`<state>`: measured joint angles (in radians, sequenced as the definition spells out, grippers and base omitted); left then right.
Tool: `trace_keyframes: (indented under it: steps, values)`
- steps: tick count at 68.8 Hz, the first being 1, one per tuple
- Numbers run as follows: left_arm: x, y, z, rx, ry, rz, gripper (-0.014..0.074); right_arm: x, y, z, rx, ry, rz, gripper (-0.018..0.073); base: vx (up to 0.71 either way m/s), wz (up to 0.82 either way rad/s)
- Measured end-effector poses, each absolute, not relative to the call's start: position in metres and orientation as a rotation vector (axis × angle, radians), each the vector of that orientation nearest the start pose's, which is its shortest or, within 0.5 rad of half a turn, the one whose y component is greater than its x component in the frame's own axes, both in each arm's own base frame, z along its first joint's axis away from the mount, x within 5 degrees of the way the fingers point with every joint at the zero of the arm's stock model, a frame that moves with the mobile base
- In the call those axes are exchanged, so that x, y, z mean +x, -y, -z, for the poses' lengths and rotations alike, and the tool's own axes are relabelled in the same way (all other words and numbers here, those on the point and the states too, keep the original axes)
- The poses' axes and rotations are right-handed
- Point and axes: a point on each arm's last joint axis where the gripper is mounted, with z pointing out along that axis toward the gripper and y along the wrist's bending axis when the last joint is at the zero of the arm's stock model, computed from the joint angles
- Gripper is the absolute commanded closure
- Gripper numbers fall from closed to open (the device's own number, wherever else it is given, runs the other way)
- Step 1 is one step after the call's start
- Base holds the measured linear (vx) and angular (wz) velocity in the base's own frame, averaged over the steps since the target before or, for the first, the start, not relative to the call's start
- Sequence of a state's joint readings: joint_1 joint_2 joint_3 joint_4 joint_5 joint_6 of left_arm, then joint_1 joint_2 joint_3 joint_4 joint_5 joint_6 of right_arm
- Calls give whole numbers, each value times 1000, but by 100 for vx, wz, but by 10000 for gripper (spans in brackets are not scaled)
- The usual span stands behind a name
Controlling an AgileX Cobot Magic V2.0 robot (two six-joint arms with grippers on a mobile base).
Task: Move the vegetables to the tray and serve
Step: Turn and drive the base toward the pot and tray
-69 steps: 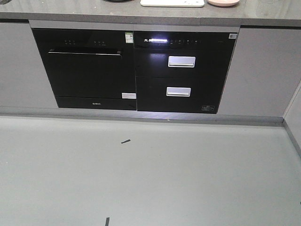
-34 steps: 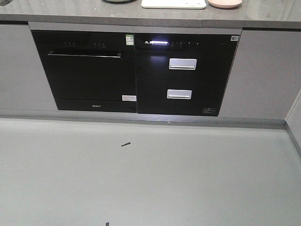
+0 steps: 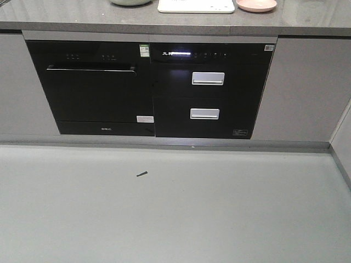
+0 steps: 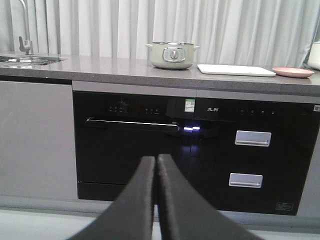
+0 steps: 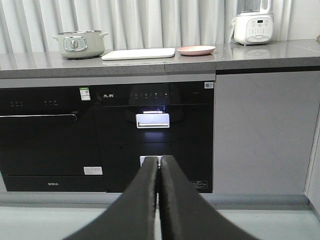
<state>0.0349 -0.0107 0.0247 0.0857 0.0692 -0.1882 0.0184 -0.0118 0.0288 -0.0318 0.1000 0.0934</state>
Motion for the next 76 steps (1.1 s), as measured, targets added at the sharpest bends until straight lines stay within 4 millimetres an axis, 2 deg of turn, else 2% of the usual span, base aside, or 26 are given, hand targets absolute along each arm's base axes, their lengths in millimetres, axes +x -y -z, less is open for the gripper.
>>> trace_keyframes:
  steps: [76]
  values:
    - [57,-3,-199,-112,-1563,49,603,57,-1,-195,37,-1600,-60,560,9,-4]
